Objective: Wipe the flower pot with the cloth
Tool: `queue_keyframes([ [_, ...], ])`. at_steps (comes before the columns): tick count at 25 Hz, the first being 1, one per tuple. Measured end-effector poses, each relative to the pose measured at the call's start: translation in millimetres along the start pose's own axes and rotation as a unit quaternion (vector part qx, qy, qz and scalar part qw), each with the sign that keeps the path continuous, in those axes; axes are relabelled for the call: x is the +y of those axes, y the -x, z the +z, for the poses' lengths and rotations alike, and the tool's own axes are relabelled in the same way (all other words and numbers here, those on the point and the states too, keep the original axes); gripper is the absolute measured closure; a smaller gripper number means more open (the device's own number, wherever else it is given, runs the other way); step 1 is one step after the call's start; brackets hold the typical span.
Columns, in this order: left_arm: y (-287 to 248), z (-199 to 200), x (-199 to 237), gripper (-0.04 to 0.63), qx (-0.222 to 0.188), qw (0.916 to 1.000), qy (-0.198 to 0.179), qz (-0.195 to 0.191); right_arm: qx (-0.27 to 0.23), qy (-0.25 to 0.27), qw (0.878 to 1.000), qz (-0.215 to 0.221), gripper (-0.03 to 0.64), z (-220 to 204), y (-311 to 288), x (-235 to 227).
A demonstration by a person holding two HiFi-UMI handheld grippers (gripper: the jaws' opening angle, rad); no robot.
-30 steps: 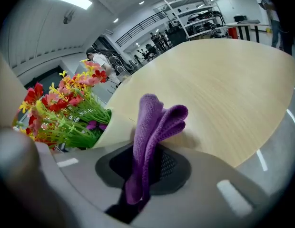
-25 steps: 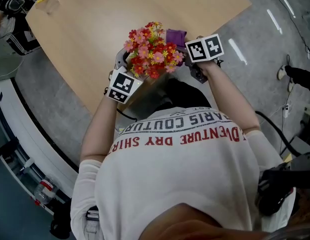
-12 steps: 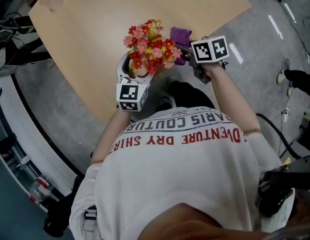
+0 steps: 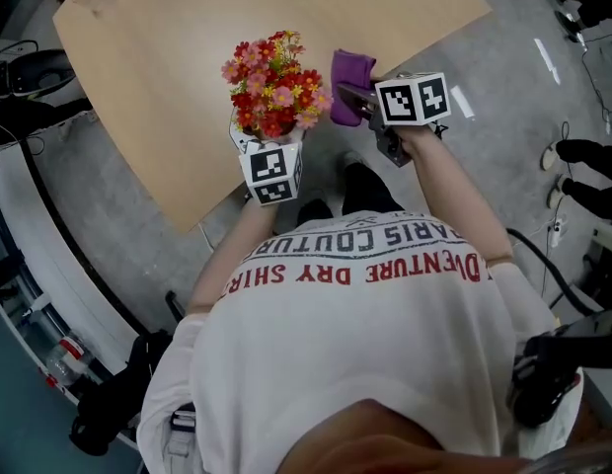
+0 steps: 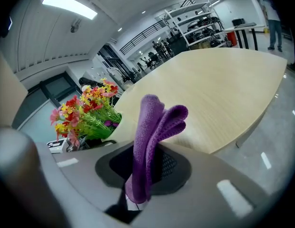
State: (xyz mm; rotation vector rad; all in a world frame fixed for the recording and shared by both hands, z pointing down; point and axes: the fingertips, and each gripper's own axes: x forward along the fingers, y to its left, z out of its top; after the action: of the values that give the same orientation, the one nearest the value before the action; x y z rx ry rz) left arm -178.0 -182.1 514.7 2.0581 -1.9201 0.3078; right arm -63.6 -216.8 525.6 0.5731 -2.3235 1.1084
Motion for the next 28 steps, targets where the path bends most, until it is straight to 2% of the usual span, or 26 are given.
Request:
queue_keyframes([
  [6,-4.7,3.8,-1.8,0.115,0.006,1.0,0.001,0.004,0.005,0.01,1.0,0.023,0.56,3.6,6.4,-2.2],
  [8,-8.3,5.4,-3.7,0.115,0.012,0.9998,-0.006,-0.013,0.009,0.012,0.999,0.032,0.56,6.3,7.3,-2.9],
  [11,-11.3,4.7,-5.5,0.116,0.025,0.9976,-0.026,-0.059,0.015,0.018,0.999,0.048,0.56,7.6,7.3,0.7],
  [14,-11.1,3.5,-5.2,0.116,0.044,0.99,-0.053,-0.123,0.015,0.028,0.997,0.067,0.56,11.6,6.8,12.4],
  [20,-9.3,5.3,4.6,0.115,0.085,0.9646,-0.104,-0.227,0.015,0.037,0.995,0.089,0.56,26.0,-4.5,34.2],
  [23,-4.6,9.9,5.8,0.116,0.088,0.9569,-0.115,-0.252,0.017,0.036,0.994,0.101,0.56,31.6,-9.1,50.5],
  [28,-6.1,9.1,6.1,0.117,0.074,0.9569,-0.113,-0.257,0.024,0.035,0.993,0.107,0.56,34.2,-22.9,55.6],
])
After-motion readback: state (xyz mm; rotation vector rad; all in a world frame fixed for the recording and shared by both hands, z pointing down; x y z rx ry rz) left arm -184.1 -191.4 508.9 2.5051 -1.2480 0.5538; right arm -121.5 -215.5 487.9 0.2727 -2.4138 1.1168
